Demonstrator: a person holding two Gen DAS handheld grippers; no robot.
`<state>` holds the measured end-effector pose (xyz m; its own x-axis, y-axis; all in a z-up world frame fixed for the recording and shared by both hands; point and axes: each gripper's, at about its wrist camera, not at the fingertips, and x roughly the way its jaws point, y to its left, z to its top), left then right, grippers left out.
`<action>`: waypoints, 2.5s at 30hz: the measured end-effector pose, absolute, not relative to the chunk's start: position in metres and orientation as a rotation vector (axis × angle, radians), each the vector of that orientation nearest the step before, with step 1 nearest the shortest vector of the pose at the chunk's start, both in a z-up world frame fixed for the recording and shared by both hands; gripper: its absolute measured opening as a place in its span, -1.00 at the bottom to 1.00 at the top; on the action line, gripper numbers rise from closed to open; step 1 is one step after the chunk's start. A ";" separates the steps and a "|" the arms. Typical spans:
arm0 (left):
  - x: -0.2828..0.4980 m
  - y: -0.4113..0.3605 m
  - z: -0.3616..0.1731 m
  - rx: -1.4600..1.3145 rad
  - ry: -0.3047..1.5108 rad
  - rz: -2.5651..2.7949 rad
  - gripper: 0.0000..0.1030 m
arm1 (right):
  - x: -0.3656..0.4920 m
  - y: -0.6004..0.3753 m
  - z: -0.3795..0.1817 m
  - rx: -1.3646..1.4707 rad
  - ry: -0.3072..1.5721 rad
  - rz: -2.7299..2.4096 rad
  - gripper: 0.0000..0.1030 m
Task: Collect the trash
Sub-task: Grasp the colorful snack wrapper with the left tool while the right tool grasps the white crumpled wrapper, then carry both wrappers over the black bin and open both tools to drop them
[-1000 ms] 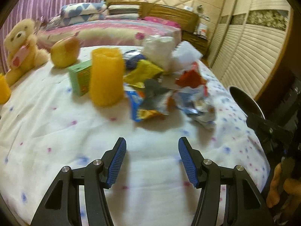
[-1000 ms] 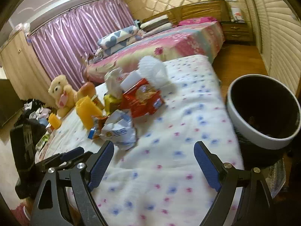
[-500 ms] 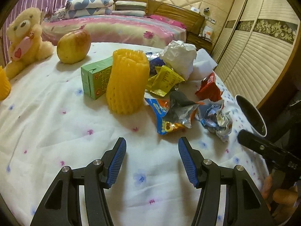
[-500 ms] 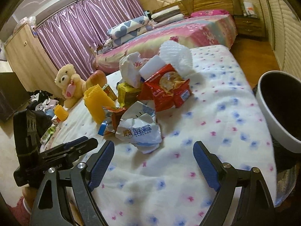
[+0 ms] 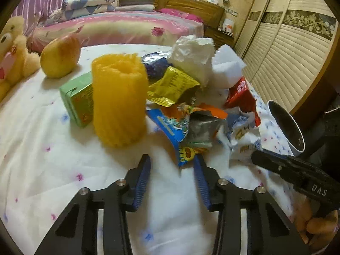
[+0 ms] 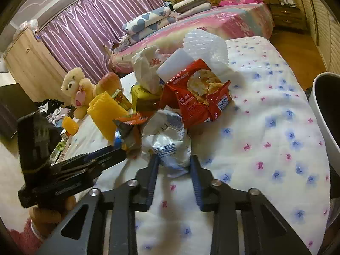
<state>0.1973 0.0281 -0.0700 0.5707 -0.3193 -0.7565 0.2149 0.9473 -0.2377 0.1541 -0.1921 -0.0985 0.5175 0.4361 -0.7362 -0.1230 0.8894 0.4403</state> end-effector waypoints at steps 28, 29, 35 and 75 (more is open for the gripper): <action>0.183 0.004 -0.073 -0.143 0.893 -0.328 -0.75 | 0.099 -0.232 -0.075 0.359 0.905 0.286 -0.61; 0.177 0.004 -0.070 -0.145 0.891 -0.336 -0.76 | 0.096 -0.235 -0.074 0.358 0.900 0.281 -0.61; 0.148 -0.004 -0.055 -0.165 0.865 -0.428 -0.78 | 0.083 -0.251 -0.068 0.363 0.875 0.242 -0.61; 0.208 -0.168 -0.062 0.045 0.888 -0.666 -0.78 | 0.073 -0.395 -0.067 0.448 0.822 -0.128 -0.61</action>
